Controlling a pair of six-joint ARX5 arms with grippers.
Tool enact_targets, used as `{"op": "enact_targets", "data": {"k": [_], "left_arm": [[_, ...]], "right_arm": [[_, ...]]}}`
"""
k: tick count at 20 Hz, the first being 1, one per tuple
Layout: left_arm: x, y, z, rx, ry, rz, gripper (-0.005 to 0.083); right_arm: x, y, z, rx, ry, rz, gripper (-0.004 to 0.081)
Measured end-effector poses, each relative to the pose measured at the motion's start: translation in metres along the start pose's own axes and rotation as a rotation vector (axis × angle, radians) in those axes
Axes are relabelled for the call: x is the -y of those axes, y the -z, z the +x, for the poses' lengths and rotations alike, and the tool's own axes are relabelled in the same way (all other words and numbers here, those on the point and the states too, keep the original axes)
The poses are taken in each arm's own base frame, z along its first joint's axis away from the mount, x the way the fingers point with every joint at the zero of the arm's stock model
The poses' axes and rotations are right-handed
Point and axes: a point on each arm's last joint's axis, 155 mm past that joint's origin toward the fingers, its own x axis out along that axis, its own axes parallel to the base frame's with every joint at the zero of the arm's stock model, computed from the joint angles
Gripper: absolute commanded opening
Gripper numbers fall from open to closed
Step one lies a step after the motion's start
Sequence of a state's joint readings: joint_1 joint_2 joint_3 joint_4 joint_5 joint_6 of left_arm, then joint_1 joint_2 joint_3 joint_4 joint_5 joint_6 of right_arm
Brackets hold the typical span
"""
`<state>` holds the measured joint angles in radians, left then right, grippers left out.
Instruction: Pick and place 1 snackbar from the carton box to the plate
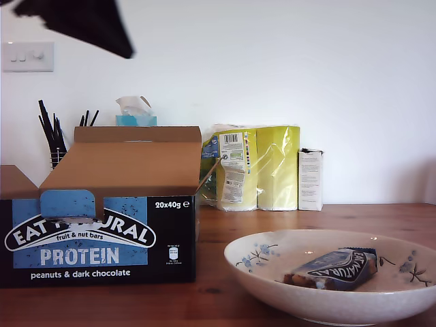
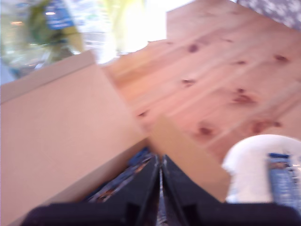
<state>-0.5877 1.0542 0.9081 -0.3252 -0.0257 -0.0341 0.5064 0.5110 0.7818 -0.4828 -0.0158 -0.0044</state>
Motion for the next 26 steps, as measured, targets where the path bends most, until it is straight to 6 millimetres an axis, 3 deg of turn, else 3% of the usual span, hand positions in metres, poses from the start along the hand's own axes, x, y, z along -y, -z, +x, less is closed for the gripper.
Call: {"op": "enact_targets", "data": {"k": [4,6,9,12,21,26], "left_arm": [[-0.04,-0.015,-0.046,0.138,-0.094,-0.024,-0.0019],[-0.055,-0.015,-0.063,0.18,-0.131,-0.037,-0.0019],[-0.065,0.0,-0.072,0.184,-0.153,-0.056,-0.0019],[-0.064,0.018,-0.08,0.162,-0.145,-0.068,-0.0019],[-0.048,0.058,-0.106,0.057,-0.104,-0.085,-0.0019],[-0.043,0.075,-0.116,0.011,-0.101,-0.094,-0.0019]], "right_arm": [[0.017,0.002,0.03,-0.024,0.055,-0.009,-0.0013],[0.034,0.002,0.028,-0.02,0.101,0.005,-0.0013],[0.05,-0.002,0.017,0.001,0.124,0.024,-0.0013],[0.047,0.005,0.004,-0.009,0.093,0.035,-0.0013],[0.022,0.055,-0.037,-0.062,0.061,0.076,-0.0013],[0.019,0.073,-0.04,-0.129,0.057,0.101,-0.0013]]}}
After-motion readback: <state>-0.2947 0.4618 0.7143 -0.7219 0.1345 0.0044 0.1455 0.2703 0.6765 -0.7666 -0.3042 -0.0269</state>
